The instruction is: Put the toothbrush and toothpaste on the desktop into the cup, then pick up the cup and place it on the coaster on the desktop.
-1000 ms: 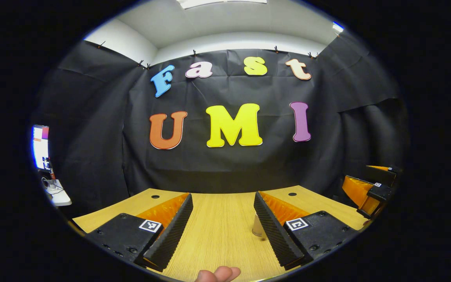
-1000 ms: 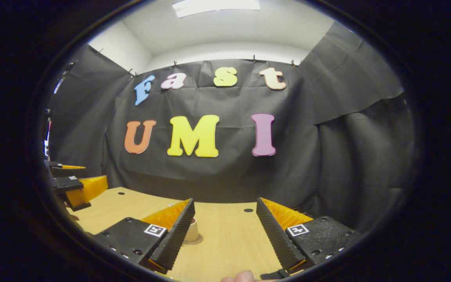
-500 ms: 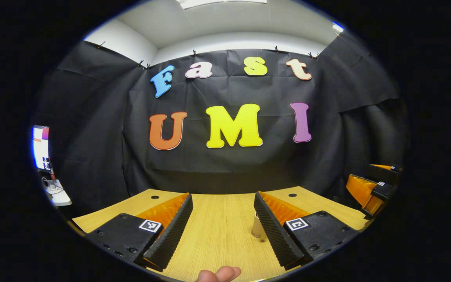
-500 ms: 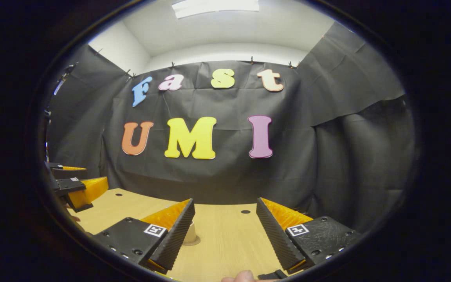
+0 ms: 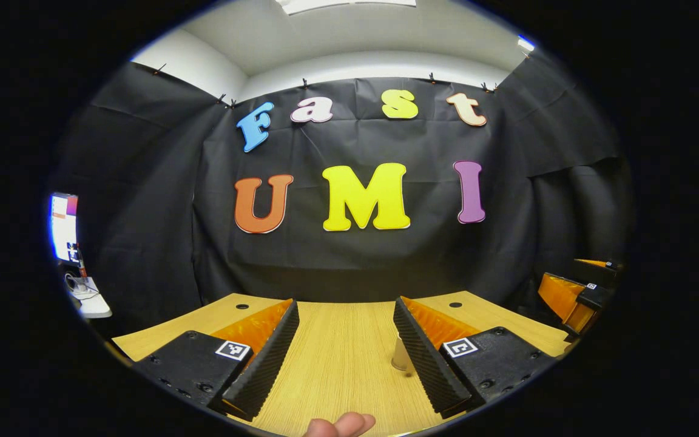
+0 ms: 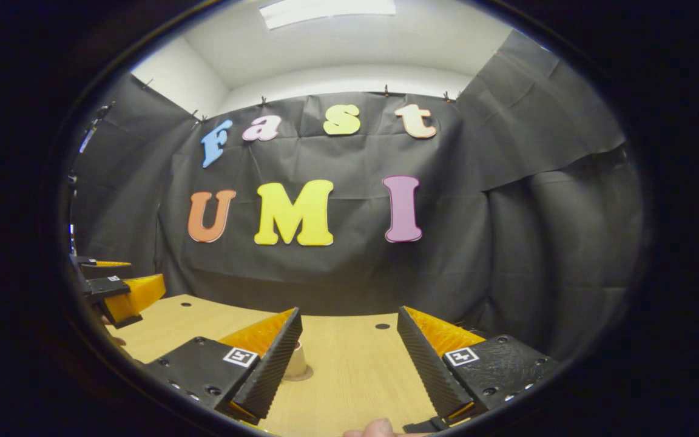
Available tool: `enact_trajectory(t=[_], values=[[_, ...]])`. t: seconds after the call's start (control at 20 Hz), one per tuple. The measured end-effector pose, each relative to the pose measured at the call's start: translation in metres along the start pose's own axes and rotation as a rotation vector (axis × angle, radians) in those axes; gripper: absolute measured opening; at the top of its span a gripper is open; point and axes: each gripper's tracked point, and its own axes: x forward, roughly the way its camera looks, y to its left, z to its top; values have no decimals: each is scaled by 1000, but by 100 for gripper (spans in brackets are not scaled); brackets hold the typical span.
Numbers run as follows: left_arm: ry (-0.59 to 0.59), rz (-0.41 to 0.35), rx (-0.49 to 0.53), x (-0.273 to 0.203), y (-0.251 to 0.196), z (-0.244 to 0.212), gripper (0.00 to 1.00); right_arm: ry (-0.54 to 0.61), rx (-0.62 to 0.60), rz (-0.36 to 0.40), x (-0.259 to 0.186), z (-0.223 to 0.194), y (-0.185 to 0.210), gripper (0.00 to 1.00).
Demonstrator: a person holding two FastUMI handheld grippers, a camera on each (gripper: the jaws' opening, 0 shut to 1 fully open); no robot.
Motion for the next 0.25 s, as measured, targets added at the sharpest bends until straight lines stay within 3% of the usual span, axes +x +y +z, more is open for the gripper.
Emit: enact_trajectory(t=[0.25], values=[[-1, 8, 6, -3, 4, 1, 99, 9, 22, 14, 0, 0, 2, 95]])
